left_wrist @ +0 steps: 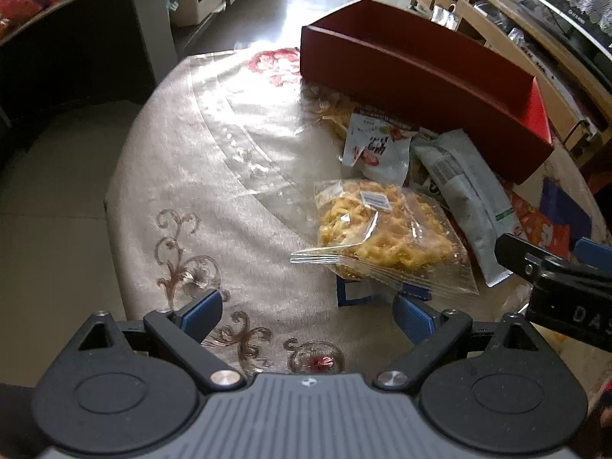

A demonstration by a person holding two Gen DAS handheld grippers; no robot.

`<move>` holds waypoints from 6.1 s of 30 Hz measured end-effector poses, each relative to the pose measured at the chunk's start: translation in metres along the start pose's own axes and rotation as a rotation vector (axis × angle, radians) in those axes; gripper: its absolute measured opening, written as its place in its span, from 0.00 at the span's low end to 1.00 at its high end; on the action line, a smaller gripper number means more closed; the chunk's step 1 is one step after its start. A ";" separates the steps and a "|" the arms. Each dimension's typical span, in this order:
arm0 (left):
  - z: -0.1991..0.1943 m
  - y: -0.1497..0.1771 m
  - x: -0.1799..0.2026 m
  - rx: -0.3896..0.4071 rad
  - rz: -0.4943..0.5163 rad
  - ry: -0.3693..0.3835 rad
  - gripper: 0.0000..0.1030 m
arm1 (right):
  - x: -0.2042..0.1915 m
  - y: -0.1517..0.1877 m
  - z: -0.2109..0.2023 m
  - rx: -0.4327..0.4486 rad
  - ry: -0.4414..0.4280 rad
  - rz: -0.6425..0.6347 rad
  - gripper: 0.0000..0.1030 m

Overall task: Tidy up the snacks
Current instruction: 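Grasp the yellow snack bag with left tool while right tool grasps the silver stick pack, then carry both held snacks over the red box and lower them inside, then open both tools to release the snacks into the box and withdraw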

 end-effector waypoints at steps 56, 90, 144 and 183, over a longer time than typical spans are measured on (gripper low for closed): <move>0.054 -0.048 0.036 -0.110 0.089 0.016 0.83 | 0.021 -0.041 0.028 -0.055 -0.009 -0.079 0.96; 0.039 -0.046 0.001 -0.067 0.058 0.027 0.58 | 0.001 -0.029 0.042 -0.164 -0.080 -0.150 0.50; 0.066 -0.259 0.095 0.140 0.046 0.166 0.46 | 0.059 -0.154 0.067 0.077 -0.120 0.111 0.47; 0.032 -0.222 0.079 0.158 0.063 0.116 0.78 | 0.045 -0.145 0.055 0.079 -0.045 0.050 0.72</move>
Point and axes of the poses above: each gripper's, at about its wrist camera, not at the fingertips, and z roughly the way its jaws point, x to its right, y to its underside, the point moved 2 cm from there along z, roughly the way its jaws point, and after that the axes turned 5 degrees about -x, right-handed, at the moved point
